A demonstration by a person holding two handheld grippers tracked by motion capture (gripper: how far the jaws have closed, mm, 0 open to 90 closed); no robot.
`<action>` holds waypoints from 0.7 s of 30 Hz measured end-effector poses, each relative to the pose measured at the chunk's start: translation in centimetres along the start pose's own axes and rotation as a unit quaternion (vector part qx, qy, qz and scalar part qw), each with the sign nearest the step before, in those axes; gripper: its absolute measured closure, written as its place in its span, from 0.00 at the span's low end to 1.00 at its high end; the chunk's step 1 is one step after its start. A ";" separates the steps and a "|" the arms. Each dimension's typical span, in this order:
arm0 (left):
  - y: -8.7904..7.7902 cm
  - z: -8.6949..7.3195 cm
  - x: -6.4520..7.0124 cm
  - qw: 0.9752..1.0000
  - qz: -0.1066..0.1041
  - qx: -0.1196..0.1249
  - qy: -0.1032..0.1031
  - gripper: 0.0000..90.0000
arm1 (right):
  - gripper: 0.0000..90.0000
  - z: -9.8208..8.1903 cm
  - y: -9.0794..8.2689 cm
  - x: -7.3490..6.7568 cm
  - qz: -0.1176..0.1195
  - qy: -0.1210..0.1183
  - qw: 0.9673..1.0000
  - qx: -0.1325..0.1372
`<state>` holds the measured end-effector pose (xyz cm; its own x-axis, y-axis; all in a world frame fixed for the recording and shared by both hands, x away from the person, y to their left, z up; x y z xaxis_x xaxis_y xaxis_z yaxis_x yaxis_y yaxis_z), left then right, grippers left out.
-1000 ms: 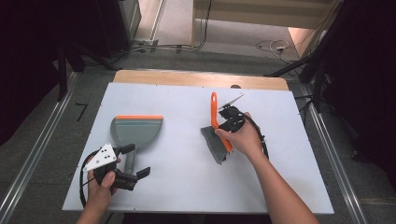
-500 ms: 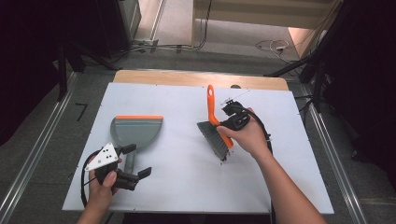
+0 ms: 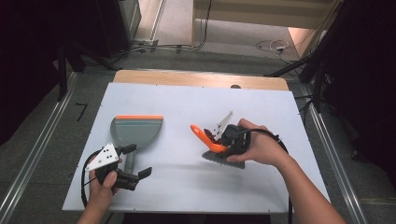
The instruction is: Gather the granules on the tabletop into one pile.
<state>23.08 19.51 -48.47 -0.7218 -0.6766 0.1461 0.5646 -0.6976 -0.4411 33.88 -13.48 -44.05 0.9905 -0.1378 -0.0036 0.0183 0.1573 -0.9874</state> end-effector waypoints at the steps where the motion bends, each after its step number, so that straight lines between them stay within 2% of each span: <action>1: 0.0 0.0 0.0 1.000 0.000 -0.001 0.000 0.00 | 0.76 -0.1 0.3 -0.2 0.004 0.000 1.000 -0.013; 2: 0.1 0.0 0.0 1.000 0.000 -0.001 0.001 0.00 | 0.76 -0.2 0.7 -0.3 0.008 -0.010 1.000 -0.020; 4: 0.1 0.0 0.1 1.000 -0.001 -0.003 0.002 0.00 | 0.76 -0.2 1.4 -0.2 0.020 -0.014 0.999 -0.031; 7: 0.1 0.0 0.1 1.000 0.000 -0.003 0.002 0.00 | 0.76 0.0 2.2 0.2 0.024 -0.020 0.999 -0.033; 14: 0.0 0.0 0.0 1.000 0.000 -0.001 0.000 0.00 | 0.75 0.5 2.9 2.4 0.017 -0.038 0.999 -0.014; 15: 0.0 0.0 0.0 1.000 0.000 -0.001 0.000 0.00 | 0.75 0.4 2.9 2.5 0.021 -0.032 0.999 -0.014; 18: 0.0 0.0 0.0 1.000 0.000 0.000 0.000 0.00 | 0.75 0.3 3.0 2.9 0.028 -0.032 0.999 -0.005; 20: 0.0 0.0 0.0 1.000 0.000 0.000 0.000 0.00 | 0.75 0.3 3.0 3.1 0.026 -0.028 0.999 -0.005; 21: 0.0 0.0 0.1 1.000 0.000 0.000 0.000 0.00 | 0.75 0.4 3.0 3.4 0.020 -0.036 0.999 -0.002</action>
<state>23.05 19.46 -48.48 -0.7225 -0.6758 0.1458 0.5639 -0.6981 -0.4412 37.33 -13.08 -47.00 0.9976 -0.0614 -0.0327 -0.0227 0.1569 -0.9873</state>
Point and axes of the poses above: each handheld gripper's, and its own axes: y roughly forward along the jaws, z roughly out of its top, x roughly to its right, the point moved 3 cm from there along y, roughly forward along the jaws, and after that the axes turned 8 degrees about -x, right-handed, at the moved point
